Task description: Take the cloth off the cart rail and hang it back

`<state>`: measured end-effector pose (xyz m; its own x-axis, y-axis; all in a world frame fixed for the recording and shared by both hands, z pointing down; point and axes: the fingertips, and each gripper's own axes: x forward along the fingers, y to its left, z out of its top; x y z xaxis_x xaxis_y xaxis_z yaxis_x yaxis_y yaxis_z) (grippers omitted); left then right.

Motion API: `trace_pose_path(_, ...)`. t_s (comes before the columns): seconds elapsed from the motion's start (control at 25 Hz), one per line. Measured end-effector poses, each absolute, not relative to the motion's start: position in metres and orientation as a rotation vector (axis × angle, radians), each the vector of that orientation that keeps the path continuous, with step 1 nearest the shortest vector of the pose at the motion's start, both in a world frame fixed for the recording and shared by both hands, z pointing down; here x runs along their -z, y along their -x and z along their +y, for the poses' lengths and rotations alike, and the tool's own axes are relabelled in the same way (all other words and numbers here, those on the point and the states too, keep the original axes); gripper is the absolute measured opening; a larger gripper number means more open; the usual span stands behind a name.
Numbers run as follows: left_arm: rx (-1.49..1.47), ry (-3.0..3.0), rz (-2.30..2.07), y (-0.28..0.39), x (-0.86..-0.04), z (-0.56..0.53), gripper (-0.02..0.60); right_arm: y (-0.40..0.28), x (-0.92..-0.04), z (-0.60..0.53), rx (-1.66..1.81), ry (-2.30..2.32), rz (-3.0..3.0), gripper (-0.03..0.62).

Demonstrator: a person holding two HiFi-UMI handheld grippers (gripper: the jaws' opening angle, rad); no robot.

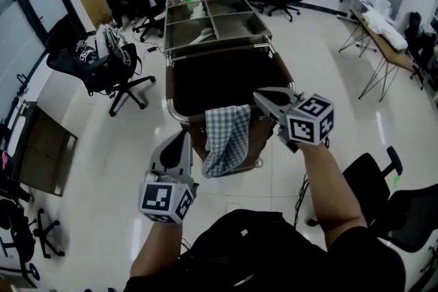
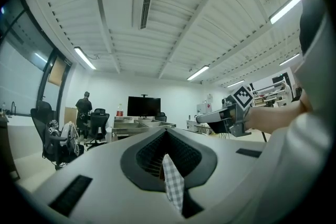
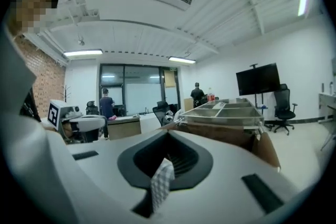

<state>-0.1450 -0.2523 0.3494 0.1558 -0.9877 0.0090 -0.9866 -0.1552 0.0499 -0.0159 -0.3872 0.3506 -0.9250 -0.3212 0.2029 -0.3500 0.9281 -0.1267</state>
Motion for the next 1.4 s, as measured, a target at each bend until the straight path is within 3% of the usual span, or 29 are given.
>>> trace_pose_path(0.28, 0.008, -2.387, -1.994, 0.135, -0.357, -0.195, 0.0, -0.004, -0.334, -0.304, -0.322, -0.656, -3.093, 0.011)
trace_pose_path(0.88, 0.007, -2.425, -1.773, 0.089, -0.407, -0.079, 0.0, -0.044, -0.394, -0.147, -0.409, -0.865, -2.962, 0.011)
trace_pose_path(1.4, 0.002, -2.443, -1.727, 0.077, -0.42, -0.051, 0.0, -0.051, -0.438, -0.107, -0.397, -0.878, -2.84, 0.011)
